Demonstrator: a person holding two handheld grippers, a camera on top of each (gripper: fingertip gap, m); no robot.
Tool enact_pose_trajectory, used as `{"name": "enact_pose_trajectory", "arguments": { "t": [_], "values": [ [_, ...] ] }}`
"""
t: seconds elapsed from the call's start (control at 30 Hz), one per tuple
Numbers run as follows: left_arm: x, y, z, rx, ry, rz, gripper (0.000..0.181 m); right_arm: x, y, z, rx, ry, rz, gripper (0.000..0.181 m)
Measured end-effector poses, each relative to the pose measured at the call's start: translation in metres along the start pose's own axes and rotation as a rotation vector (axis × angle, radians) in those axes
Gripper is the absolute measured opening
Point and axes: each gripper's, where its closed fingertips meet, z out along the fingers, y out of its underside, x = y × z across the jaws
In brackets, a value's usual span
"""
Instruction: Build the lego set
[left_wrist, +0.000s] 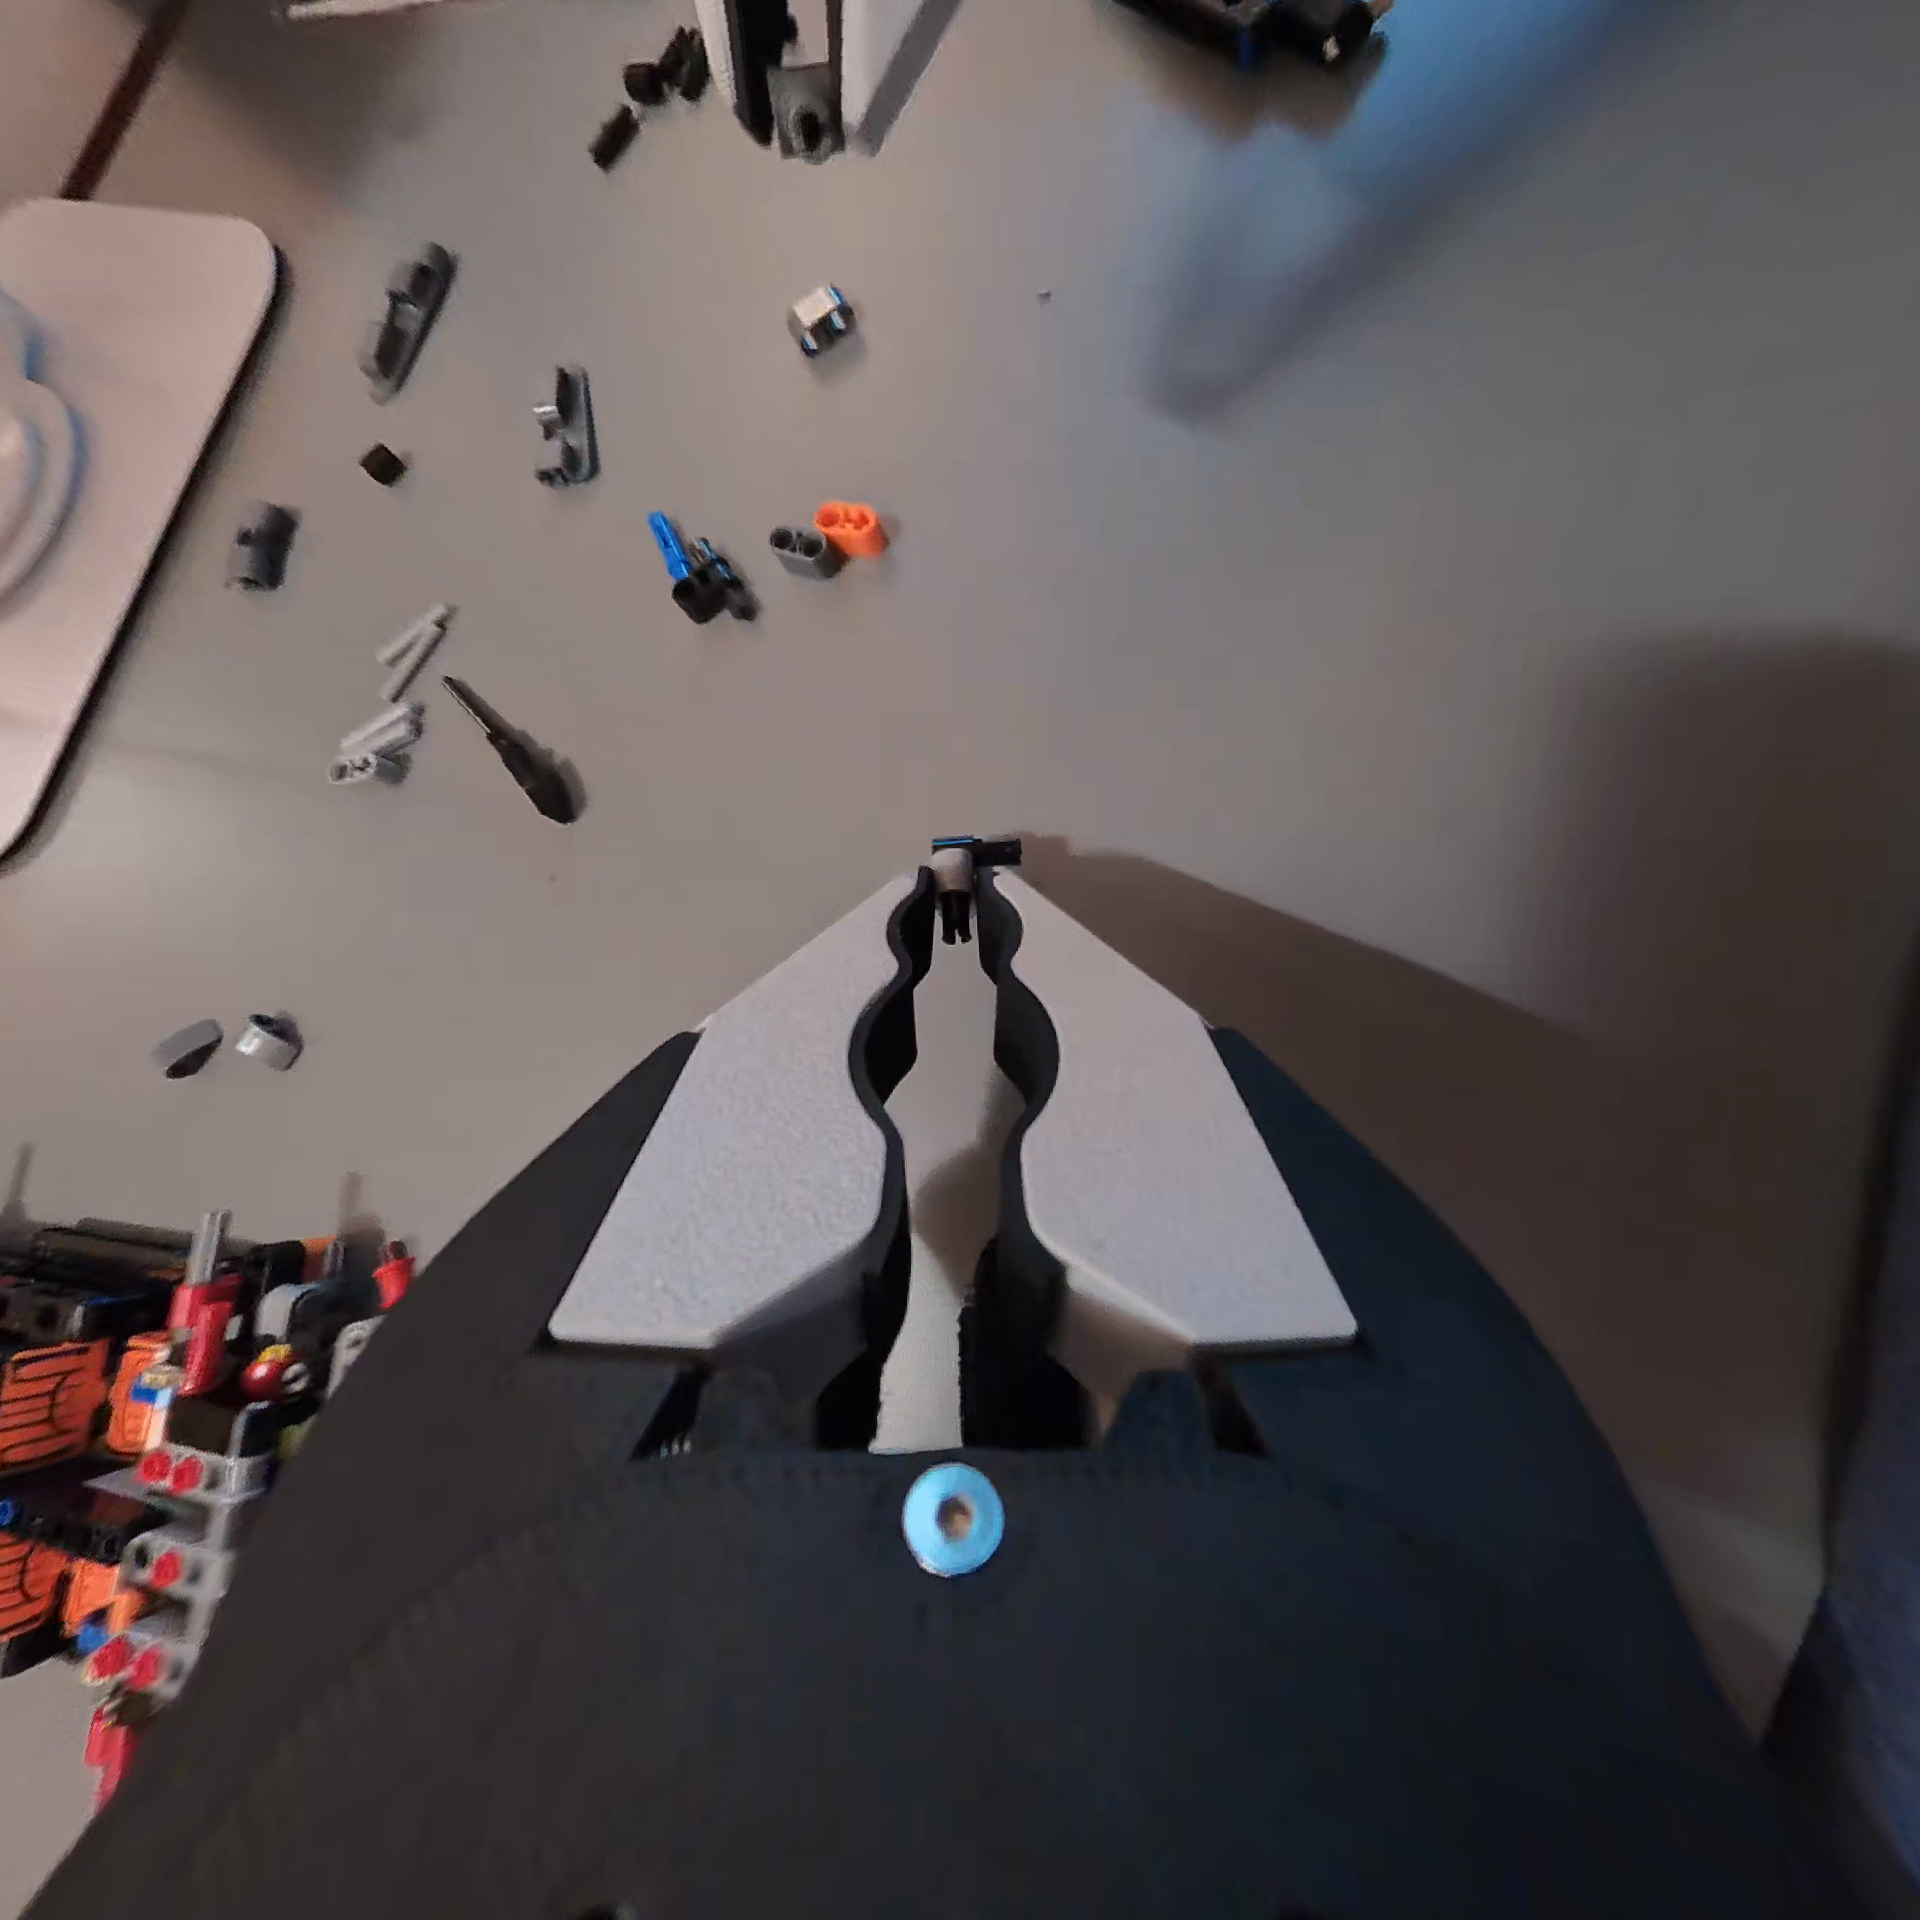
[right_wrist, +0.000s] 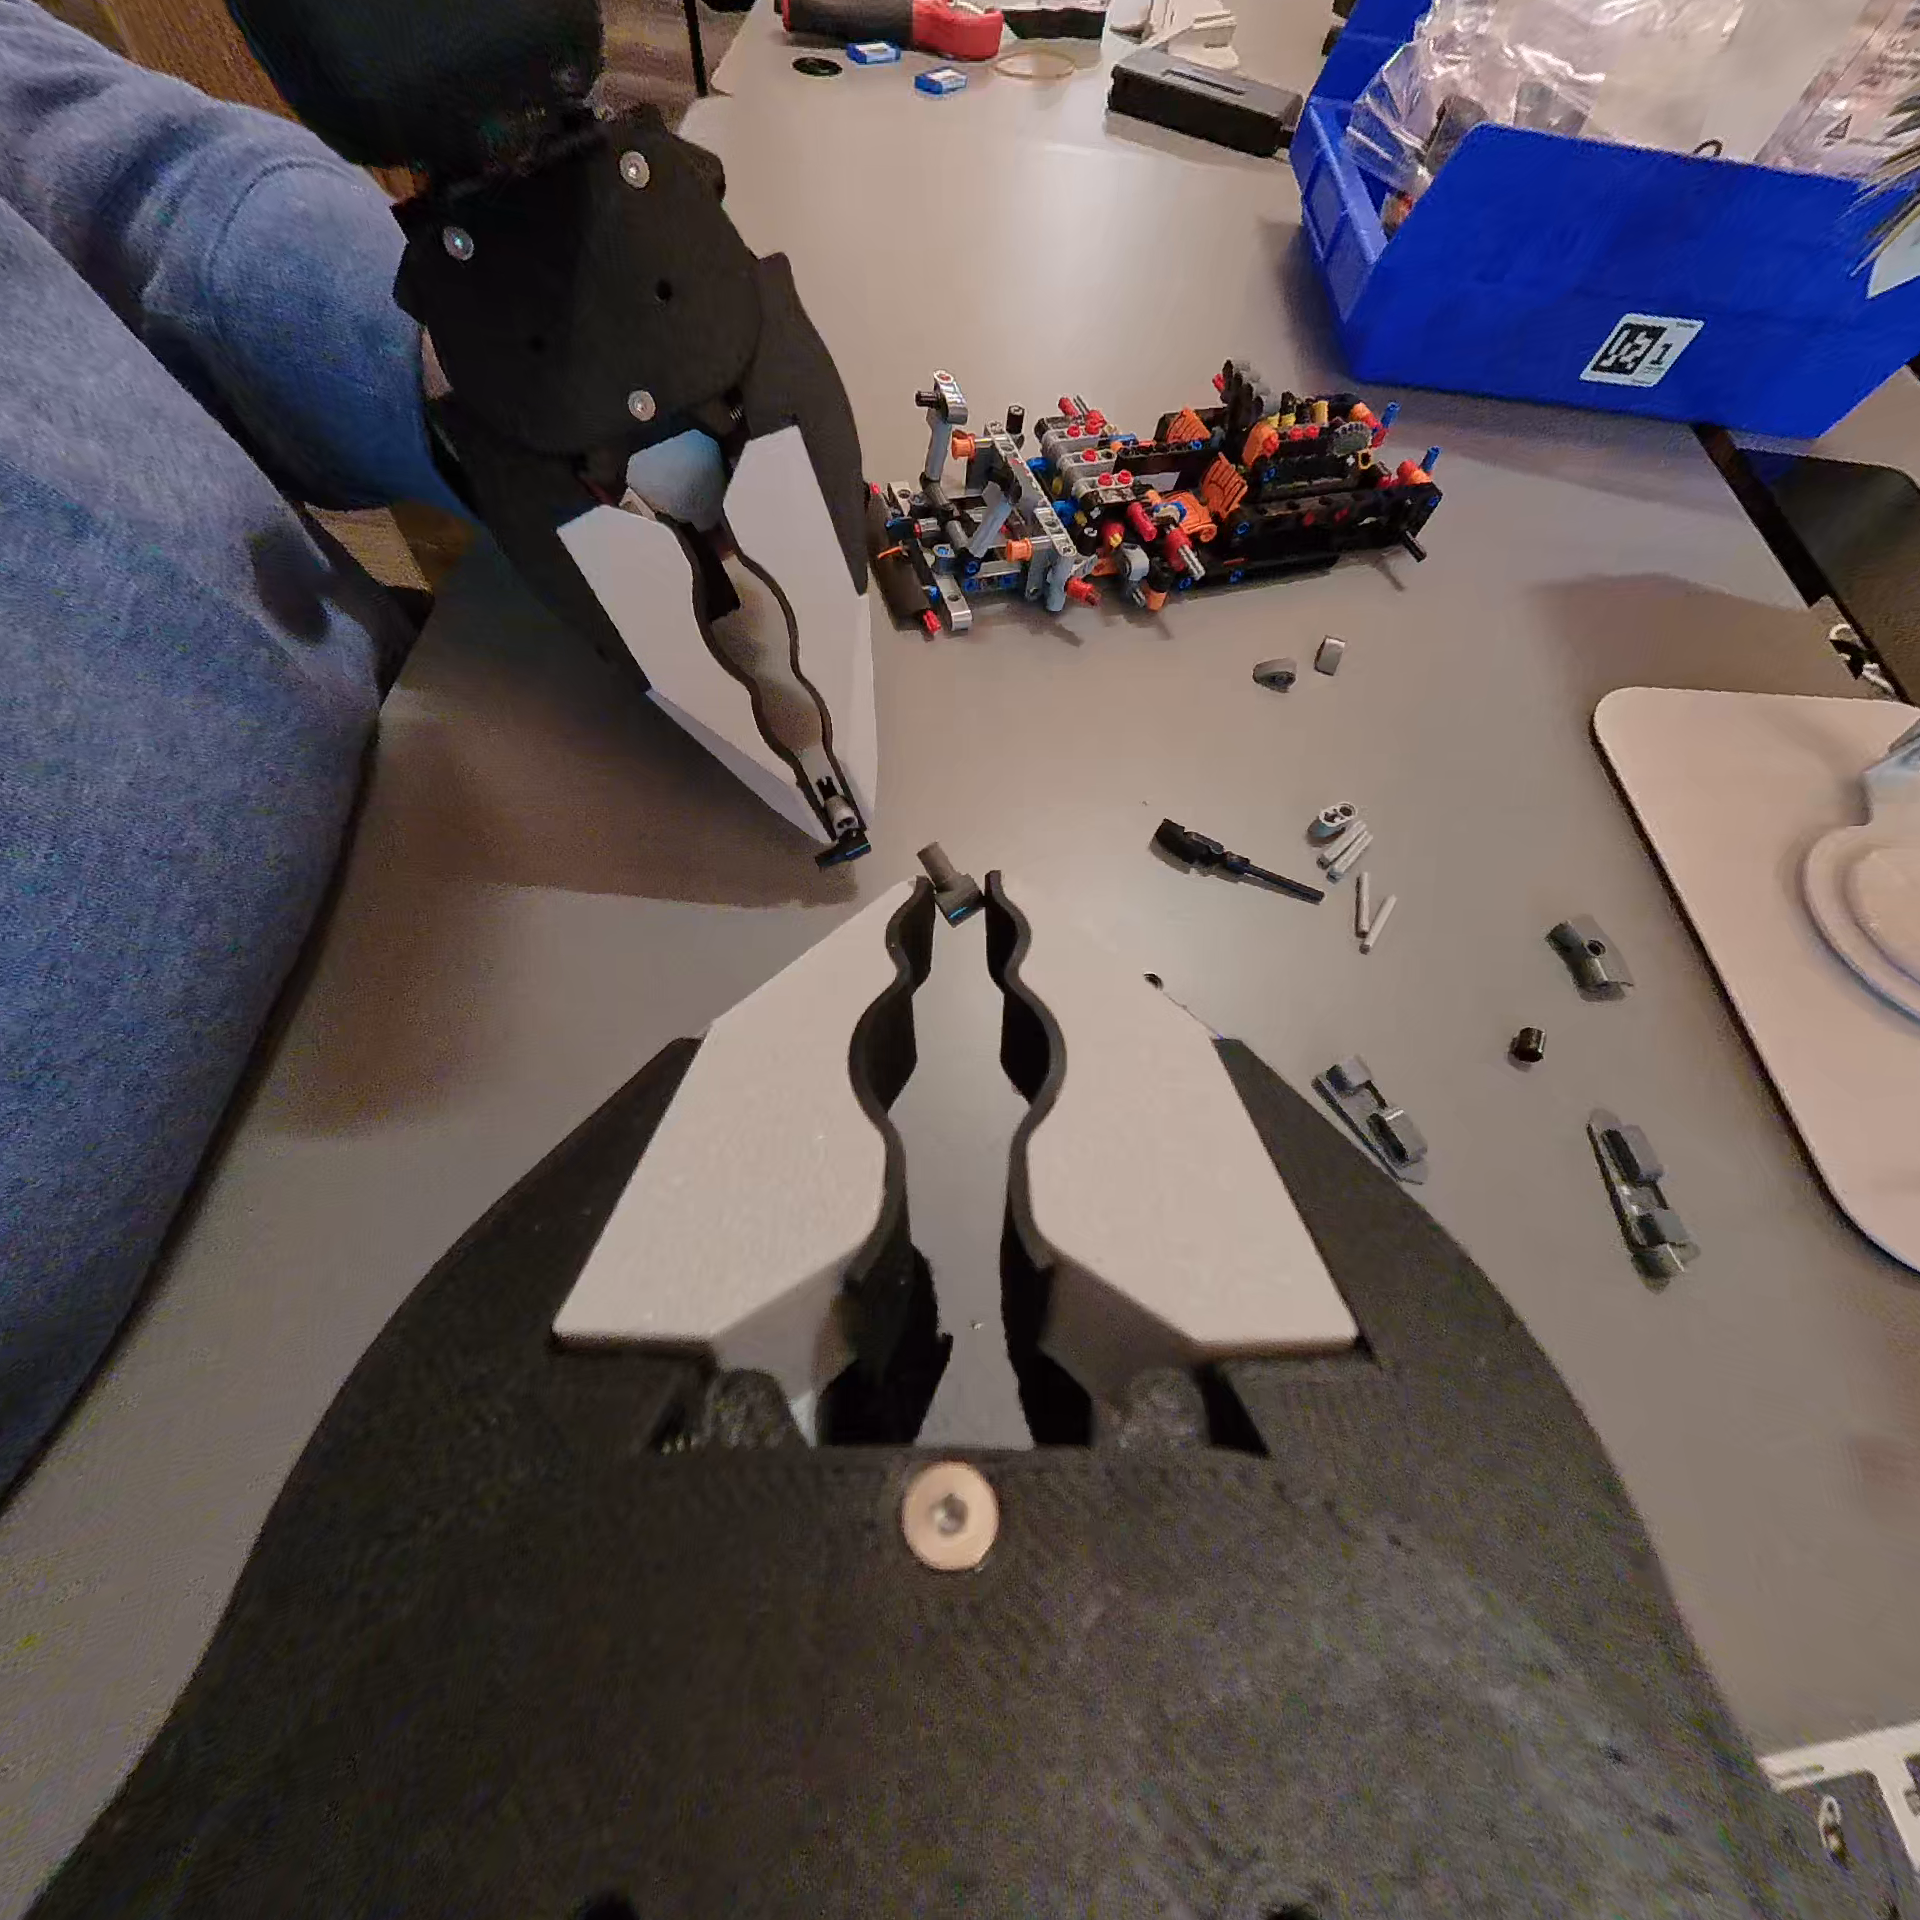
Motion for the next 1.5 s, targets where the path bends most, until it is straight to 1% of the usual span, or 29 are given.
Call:
{"name": "enact_pose_trajectory", "arguments": {
  "t": [0.2,0.4,0.67,0.77,0.83,0.97,1.1,1.2,1.3,1.37,1.5],
  "values": [
    [0.003,0.008,0.005,-0.007,0.045,-0.065,0.008,-0.002,0.006,0.006,-0.017,-0.019,0.015,0.006],
    [0.005,0.009,0.005,0.011,0.066,-0.099,0.01,-0.002,0.009,0.008,-0.021,-0.025,0.02,0.007],
    [-0.003,0.006,-0.01,0.044,0.033,-0.141,0.015,0.001,0.017,0.005,-0.046,-0.013,0.029,0.006],
    [-0.012,-0.001,-0.02,0.071,0.004,-0.15,0.018,0.003,0.021,0.001,-0.056,0.003,0.034,0.007],
    [-0.024,-0.006,-0.028,0.08,-0.024,-0.158,0.019,0.005,0.024,-0.001,-0.061,0.015,0.034,0.007],
    [-0.064,-0.009,-0.046,0.048,-0.117,-0.131,0.02,0.009,0.029,-0.004,-0.072,0.032,0.035,0.006],
    [-0.112,-0.006,-0.055,-0.032,-0.192,-0.074,0.025,0.014,0.034,-0.008,-0.07,0.042,0.048,0.006],
    [-0.143,0.003,-0.047,-0.111,-0.163,-0.062,0.026,0.015,0.037,-0.01,-0.07,0.045,0.053,0.006],
    [-0.174,0.015,-0.034,-0.23,-0.149,0.036,0.024,0.017,0.04,-0.012,-0.073,0.049,0.055,0.006],
    [-0.19,0.027,-0.025,-0.308,-0.113,0.09,0.023,0.017,0.042,-0.012,-0.078,0.053,0.053,0.007],
    [-0.206,0.044,-0.007,-0.409,-0.007,0.19,0.024,0.019,0.045,-0.013,-0.086,0.057,0.053,0.007]
  ]
}}
